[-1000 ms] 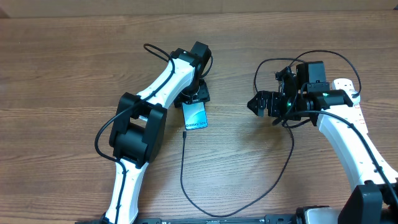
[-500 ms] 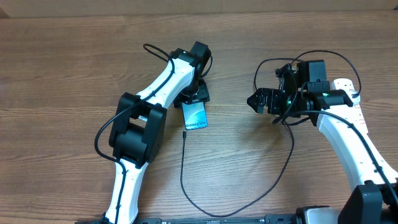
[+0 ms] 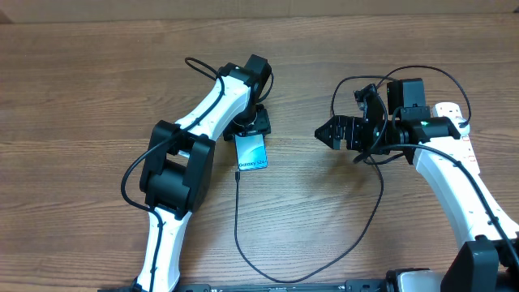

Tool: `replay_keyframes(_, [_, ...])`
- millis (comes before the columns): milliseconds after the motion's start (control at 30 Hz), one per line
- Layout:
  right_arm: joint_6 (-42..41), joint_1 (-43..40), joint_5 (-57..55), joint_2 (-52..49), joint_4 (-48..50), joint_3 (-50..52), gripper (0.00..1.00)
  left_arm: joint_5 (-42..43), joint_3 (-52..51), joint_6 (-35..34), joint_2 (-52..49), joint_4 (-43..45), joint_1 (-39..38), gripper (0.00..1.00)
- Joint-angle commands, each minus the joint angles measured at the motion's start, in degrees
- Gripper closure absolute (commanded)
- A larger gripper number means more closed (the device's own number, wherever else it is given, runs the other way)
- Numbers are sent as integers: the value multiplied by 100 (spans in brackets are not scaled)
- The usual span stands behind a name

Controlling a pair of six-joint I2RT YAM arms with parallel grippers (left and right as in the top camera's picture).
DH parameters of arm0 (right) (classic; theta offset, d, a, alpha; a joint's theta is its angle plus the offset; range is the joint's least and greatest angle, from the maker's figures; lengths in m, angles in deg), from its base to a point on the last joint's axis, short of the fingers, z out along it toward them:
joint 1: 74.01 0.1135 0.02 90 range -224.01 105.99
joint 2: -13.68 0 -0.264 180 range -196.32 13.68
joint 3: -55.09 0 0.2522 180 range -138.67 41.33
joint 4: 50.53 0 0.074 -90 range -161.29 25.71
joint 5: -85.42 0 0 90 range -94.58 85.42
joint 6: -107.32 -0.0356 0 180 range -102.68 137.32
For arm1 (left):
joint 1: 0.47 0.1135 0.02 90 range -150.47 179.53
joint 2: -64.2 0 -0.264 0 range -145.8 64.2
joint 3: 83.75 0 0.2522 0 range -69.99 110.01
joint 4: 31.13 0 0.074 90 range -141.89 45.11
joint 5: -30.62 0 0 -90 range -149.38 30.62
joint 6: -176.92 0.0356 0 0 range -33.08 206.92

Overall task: Plug charger to phone and switch on socket
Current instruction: 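Move the right gripper left toward the phone's side edge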

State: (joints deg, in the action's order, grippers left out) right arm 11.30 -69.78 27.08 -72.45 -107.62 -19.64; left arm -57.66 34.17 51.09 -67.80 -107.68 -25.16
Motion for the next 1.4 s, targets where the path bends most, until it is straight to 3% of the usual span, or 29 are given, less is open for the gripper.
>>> replay_keyframes(0, [7, 26, 208, 22, -2, -96, 0, 26, -111, 120, 144, -37, 35, 28])
replay_keyframes(600, [-17, 28, 551, 22, -57, -85, 0, 33, -111, 160, 144, -37, 35, 28])
replay_keyframes(1133, [-22, 166, 1047, -9, 181, 199, 0, 577, -111, 535, 144, -17, 35, 31])
replay_keyframes(1367, [-588, 485, 1067, -376, 702, 264, 0, 859, -111, 804, 144, -44, 35, 31])
